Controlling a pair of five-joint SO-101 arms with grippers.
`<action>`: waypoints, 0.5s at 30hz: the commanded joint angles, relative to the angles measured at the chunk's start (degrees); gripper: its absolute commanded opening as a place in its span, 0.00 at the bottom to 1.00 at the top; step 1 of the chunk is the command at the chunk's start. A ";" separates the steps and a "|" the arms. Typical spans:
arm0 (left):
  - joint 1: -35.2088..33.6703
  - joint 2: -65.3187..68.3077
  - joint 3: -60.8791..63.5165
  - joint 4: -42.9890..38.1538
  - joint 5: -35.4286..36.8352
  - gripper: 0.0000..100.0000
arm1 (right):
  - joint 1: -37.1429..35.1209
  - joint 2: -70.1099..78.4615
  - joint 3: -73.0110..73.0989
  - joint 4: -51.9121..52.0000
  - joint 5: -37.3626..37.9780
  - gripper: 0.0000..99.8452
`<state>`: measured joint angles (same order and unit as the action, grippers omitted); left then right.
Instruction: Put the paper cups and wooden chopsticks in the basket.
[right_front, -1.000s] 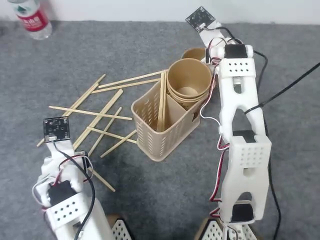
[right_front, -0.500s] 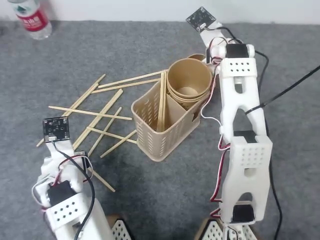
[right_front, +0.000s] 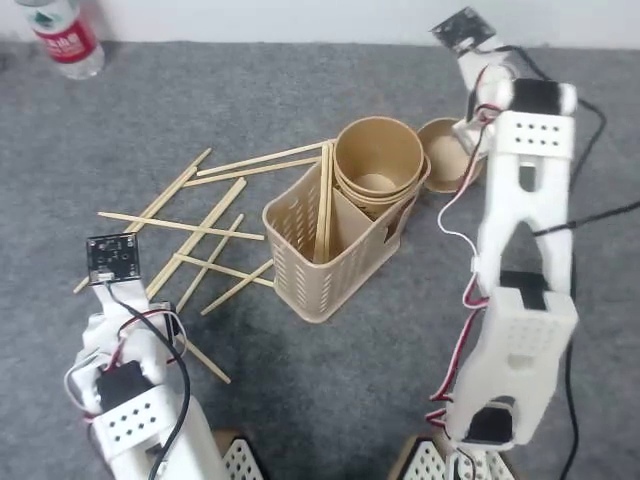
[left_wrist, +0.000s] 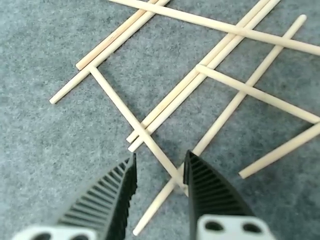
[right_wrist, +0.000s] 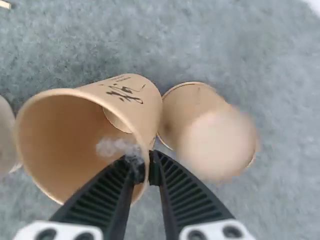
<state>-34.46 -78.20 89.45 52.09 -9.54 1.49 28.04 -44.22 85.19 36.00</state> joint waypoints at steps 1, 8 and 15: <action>0.35 -0.62 -0.40 -1.23 0.53 0.15 | 1.54 -8.92 -0.44 2.59 0.53 0.01; 0.35 -0.62 -0.40 -1.23 0.53 0.15 | 1.36 -20.53 -0.44 7.69 0.53 0.01; 0.26 -0.62 -0.40 -1.14 0.53 0.15 | 1.45 -31.08 -0.44 12.09 0.53 0.01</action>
<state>-34.46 -78.20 89.45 52.09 -9.54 2.46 3.34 -44.22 95.91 36.09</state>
